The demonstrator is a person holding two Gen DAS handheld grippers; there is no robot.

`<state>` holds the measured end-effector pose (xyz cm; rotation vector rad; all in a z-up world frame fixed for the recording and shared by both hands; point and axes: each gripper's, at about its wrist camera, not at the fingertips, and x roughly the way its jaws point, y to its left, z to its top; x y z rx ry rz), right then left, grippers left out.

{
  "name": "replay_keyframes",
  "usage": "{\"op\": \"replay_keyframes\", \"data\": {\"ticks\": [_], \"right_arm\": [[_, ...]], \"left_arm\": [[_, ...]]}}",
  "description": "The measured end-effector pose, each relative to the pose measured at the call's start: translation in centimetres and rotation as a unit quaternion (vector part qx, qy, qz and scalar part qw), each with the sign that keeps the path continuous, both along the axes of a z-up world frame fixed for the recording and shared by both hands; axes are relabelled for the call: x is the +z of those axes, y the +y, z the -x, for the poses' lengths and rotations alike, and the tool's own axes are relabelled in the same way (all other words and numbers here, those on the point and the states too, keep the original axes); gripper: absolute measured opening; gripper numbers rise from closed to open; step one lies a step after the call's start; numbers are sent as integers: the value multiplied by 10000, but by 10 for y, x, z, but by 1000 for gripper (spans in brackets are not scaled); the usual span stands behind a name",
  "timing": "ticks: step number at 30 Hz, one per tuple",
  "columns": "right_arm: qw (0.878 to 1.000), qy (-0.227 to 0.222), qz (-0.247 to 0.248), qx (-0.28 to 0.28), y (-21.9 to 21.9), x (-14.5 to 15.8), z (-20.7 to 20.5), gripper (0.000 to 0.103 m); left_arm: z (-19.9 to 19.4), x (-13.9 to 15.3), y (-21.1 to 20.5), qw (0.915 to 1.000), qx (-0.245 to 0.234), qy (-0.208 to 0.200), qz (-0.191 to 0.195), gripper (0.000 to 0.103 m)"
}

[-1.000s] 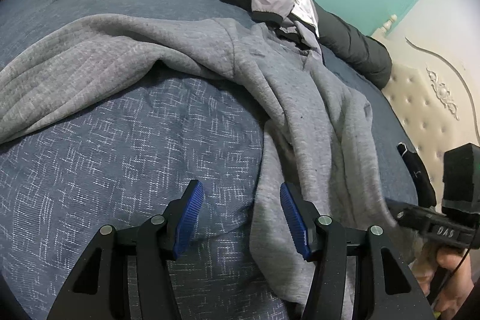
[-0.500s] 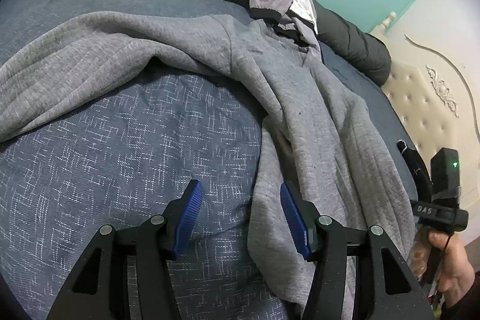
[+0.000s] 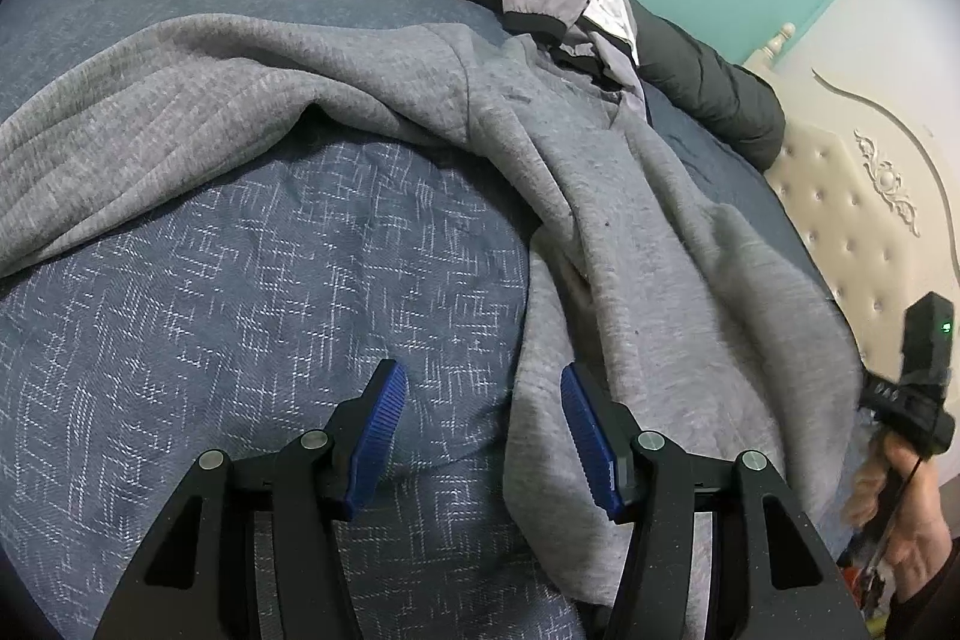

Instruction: Fold clothes

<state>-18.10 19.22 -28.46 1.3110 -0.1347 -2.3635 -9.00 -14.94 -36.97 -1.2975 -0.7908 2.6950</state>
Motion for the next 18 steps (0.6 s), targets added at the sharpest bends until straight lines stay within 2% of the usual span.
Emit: {"op": "replay_keyframes", "data": {"ticks": [2, 10, 18], "right_arm": [[9998, 118, -68, -150, 18, 11, 4, 2], [9964, 448, -353, -633, 82, 45, 15, 2], [9844, 1094, -660, -1210, 128, 88, 33, 2]], "left_arm": [[1, -1, 0, 10000, 12, -18, -6, 59], [1, -4, 4, 10000, -24, -49, 21, 59], [-1, -5, 3, 10000, 2, -74, 43, 59]]}}
